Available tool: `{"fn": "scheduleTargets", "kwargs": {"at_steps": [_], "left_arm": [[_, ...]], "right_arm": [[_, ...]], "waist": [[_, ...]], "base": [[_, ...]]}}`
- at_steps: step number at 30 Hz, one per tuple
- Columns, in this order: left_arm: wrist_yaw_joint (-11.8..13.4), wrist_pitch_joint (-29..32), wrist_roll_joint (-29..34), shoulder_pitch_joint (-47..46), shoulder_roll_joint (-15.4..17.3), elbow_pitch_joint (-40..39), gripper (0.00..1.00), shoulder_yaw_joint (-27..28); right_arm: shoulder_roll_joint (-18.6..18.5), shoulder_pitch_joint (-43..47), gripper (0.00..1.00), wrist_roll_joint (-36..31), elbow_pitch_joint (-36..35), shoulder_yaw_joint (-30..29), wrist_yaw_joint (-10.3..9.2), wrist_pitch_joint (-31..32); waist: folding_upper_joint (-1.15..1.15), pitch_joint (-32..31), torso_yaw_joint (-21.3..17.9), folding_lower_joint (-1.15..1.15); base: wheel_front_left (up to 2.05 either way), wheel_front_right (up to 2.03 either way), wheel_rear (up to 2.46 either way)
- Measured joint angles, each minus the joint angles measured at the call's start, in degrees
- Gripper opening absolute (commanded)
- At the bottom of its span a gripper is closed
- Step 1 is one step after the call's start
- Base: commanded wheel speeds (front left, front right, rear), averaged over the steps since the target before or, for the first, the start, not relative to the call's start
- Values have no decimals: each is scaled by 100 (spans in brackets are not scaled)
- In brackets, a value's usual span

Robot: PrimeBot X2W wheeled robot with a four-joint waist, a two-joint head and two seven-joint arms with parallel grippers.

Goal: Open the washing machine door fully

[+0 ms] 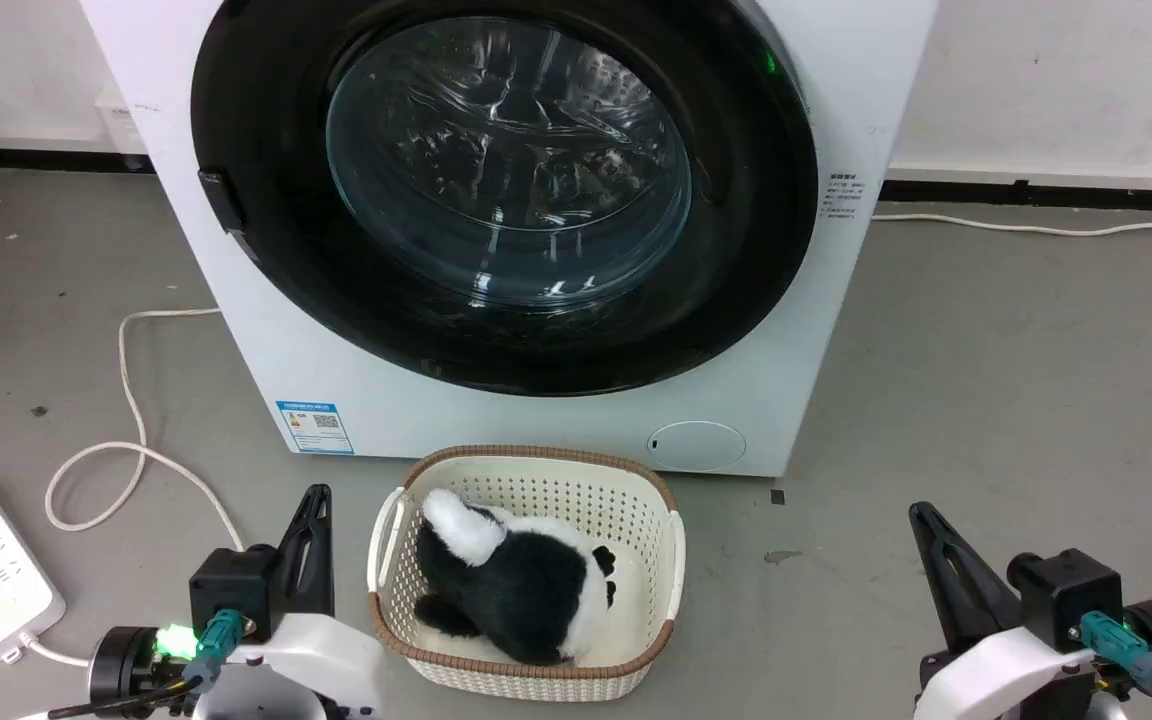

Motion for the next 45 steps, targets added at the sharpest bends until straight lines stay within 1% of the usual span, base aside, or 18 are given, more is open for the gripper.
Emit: {"fn": "scheduleTargets", "kwargs": {"at_steps": [45], "left_arm": [[0,0,0,0,-1,0,0,1]], "right_arm": [[1,0,0,0,0,1,0,0]], "waist": [[0,0,0,0]], "base": [[0,0,0]]}}
